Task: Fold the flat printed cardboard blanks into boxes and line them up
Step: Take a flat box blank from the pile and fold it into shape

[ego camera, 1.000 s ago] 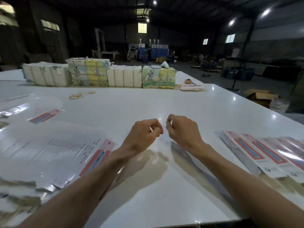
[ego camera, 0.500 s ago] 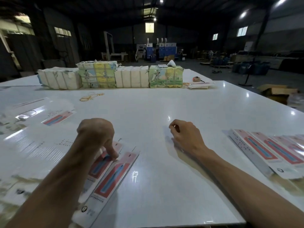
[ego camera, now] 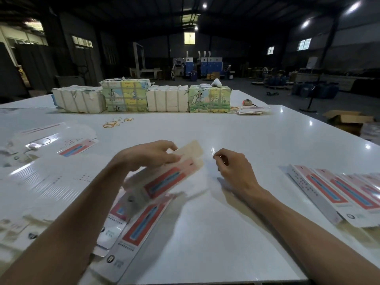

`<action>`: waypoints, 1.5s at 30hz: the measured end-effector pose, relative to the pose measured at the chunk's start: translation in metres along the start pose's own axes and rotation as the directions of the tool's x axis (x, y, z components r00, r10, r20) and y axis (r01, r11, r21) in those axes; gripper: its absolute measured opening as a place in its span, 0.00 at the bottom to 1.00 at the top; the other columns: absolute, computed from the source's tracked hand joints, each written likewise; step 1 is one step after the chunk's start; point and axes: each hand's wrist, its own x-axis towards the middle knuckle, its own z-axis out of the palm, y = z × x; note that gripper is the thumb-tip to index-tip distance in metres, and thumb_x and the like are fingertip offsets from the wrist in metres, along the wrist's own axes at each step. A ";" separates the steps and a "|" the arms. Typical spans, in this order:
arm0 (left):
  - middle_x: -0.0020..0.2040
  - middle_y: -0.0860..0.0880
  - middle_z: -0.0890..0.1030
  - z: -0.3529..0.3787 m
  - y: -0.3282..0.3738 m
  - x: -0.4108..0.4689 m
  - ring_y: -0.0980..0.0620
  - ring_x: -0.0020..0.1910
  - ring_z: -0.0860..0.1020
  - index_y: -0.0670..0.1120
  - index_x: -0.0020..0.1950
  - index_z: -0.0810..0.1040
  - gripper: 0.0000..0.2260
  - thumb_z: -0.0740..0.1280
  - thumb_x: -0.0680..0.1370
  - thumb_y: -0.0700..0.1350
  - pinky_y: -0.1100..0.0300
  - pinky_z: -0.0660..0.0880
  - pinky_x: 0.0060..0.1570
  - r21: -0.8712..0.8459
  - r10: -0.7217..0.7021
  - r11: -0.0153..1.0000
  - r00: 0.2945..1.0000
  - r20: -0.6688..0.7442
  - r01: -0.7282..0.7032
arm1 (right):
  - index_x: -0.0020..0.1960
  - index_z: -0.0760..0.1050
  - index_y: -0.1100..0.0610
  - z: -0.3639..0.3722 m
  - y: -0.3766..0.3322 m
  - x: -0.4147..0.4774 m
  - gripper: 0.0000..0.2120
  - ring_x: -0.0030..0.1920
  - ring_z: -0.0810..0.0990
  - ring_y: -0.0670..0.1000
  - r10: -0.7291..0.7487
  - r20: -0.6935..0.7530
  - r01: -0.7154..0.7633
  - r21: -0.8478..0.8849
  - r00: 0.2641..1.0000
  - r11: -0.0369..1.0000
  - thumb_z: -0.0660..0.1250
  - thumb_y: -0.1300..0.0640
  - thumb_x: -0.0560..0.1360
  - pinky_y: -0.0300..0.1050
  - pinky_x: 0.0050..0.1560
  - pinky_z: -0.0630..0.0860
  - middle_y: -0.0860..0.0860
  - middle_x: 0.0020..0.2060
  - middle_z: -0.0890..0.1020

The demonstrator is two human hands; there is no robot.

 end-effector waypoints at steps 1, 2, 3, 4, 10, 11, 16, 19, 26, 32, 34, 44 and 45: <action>0.46 0.56 0.87 0.007 0.005 0.004 0.55 0.43 0.87 0.57 0.52 0.79 0.05 0.65 0.85 0.54 0.62 0.81 0.37 -0.122 0.029 0.992 0.999 -0.019 -0.032 | 0.53 0.81 0.49 -0.001 -0.001 0.001 0.08 0.38 0.82 0.50 -0.019 -0.052 0.020 0.025 0.998 0.999 0.64 0.56 0.83 0.52 0.45 0.80 0.45 0.35 0.82; 0.42 0.57 0.88 0.016 0.010 0.008 0.57 0.40 0.87 0.57 0.49 0.79 0.07 0.65 0.85 0.52 0.65 0.81 0.34 -0.220 0.050 0.974 0.998 -0.045 -0.059 | 0.56 0.81 0.50 -0.002 -0.002 0.003 0.08 0.38 0.82 0.50 -0.037 -0.111 0.043 0.055 0.993 0.998 0.63 0.57 0.84 0.53 0.44 0.80 0.46 0.36 0.82; 0.39 0.58 0.87 0.025 0.014 0.012 0.57 0.39 0.87 0.57 0.47 0.78 0.08 0.65 0.86 0.52 0.65 0.80 0.32 -0.288 0.066 0.954 0.996 -0.066 -0.082 | 0.59 0.80 0.51 -0.004 -0.003 0.005 0.08 0.38 0.82 0.50 -0.050 -0.171 0.067 0.093 0.984 0.993 0.63 0.58 0.84 0.54 0.44 0.81 0.47 0.37 0.82; 0.38 0.59 0.87 0.035 0.019 0.016 0.57 0.38 0.87 0.58 0.47 0.77 0.08 0.64 0.86 0.51 0.64 0.80 0.33 -0.336 0.085 0.936 0.993 -0.081 -0.107 | 0.63 0.78 0.51 -0.006 -0.005 0.007 0.09 0.39 0.81 0.50 -0.055 -0.227 0.088 0.136 0.972 0.987 0.63 0.58 0.85 0.55 0.44 0.81 0.48 0.39 0.82; 0.48 0.49 0.88 0.087 0.026 0.029 0.47 0.46 0.88 0.56 0.70 0.78 0.13 0.61 0.87 0.54 0.52 0.85 0.45 -0.611 0.154 0.759 0.974 -0.167 -0.225 | 0.71 0.77 0.51 -0.011 0.005 0.009 0.15 0.64 0.73 0.48 -0.165 -0.227 0.163 -0.024 0.960 0.986 0.63 0.51 0.85 0.49 0.57 0.82 0.49 0.63 0.74; 0.51 0.47 0.87 0.094 0.025 0.030 0.45 0.47 0.88 0.57 0.71 0.76 0.14 0.60 0.87 0.55 0.49 0.86 0.48 -0.639 0.172 0.728 0.969 -0.179 -0.247 | 0.71 0.77 0.51 -0.010 0.008 0.009 0.16 0.68 0.71 0.49 -0.182 -0.189 0.169 -0.082 0.965 0.982 0.63 0.49 0.85 0.51 0.59 0.80 0.50 0.66 0.73; 0.53 0.43 0.85 0.110 0.021 0.033 0.44 0.46 0.88 0.62 0.68 0.72 0.12 0.57 0.87 0.59 0.55 0.84 0.44 -0.748 0.174 0.614 0.968 -0.183 -0.252 | 0.73 0.78 0.52 -0.009 0.010 0.010 0.20 0.74 0.67 0.53 -0.211 -0.074 0.193 -0.199 0.975 0.961 0.62 0.46 0.84 0.60 0.66 0.78 0.52 0.71 0.73; 0.54 0.40 0.84 0.114 0.023 0.033 0.42 0.47 0.88 0.62 0.69 0.71 0.12 0.55 0.87 0.60 0.53 0.85 0.45 -0.801 0.184 0.550 0.970 -0.159 -0.235 | 0.74 0.77 0.53 -0.010 0.007 0.010 0.20 0.74 0.68 0.52 -0.212 -0.064 0.196 -0.200 0.975 0.960 0.62 0.47 0.85 0.60 0.66 0.79 0.52 0.71 0.74; 0.49 0.44 0.87 0.117 0.024 0.031 0.42 0.45 0.88 0.55 0.69 0.73 0.19 0.54 0.86 0.63 0.52 0.84 0.43 -0.883 0.175 0.448 0.982 -0.068 -0.141 | 0.75 0.76 0.51 -0.011 0.001 0.009 0.20 0.75 0.67 0.55 -0.216 -0.044 0.203 -0.201 0.976 0.958 0.63 0.48 0.84 0.65 0.67 0.77 0.53 0.73 0.71; 0.53 0.43 0.88 0.116 0.027 0.028 0.40 0.49 0.88 0.51 0.68 0.77 0.26 0.52 0.83 0.67 0.52 0.85 0.47 -0.923 0.180 0.383 0.982 0.064 -0.010 | 0.67 0.82 0.55 -0.004 0.004 0.015 0.15 0.74 0.66 0.49 -0.220 -0.069 0.216 -0.059 0.973 0.975 0.68 0.52 0.83 0.51 0.61 0.81 0.50 0.71 0.73; 0.54 0.43 0.87 0.117 0.027 0.027 0.38 0.50 0.87 0.50 0.68 0.76 0.27 0.52 0.83 0.67 0.50 0.85 0.49 -0.931 0.217 0.365 0.973 0.081 -0.004 | 0.60 0.84 0.55 -0.005 0.003 0.018 0.10 0.70 0.67 0.45 -0.185 -0.077 0.188 0.028 0.980 0.982 0.70 0.53 0.82 0.32 0.54 0.77 0.47 0.68 0.74; 0.58 0.38 0.85 0.106 0.024 0.029 0.42 0.45 0.85 0.40 0.70 0.77 0.33 0.53 0.84 0.66 0.51 0.83 0.46 -0.918 0.319 0.394 0.932 0.173 0.036 | 0.45 0.86 0.52 -0.033 -0.005 0.025 0.06 0.63 0.78 0.50 0.027 -0.019 -0.017 0.410 0.999 0.912 0.73 0.53 0.80 0.54 0.63 0.79 0.39 0.63 0.77; 0.58 0.38 0.84 0.104 0.024 0.029 0.42 0.45 0.84 0.38 0.71 0.76 0.34 0.53 0.83 0.66 0.51 0.82 0.47 -0.916 0.343 0.400 0.919 0.194 0.044 | 0.44 0.86 0.52 -0.035 -0.006 0.024 0.06 0.63 0.79 0.52 0.036 -0.015 -0.025 0.443 0.999 0.896 0.74 0.54 0.80 0.56 0.63 0.79 0.39 0.63 0.78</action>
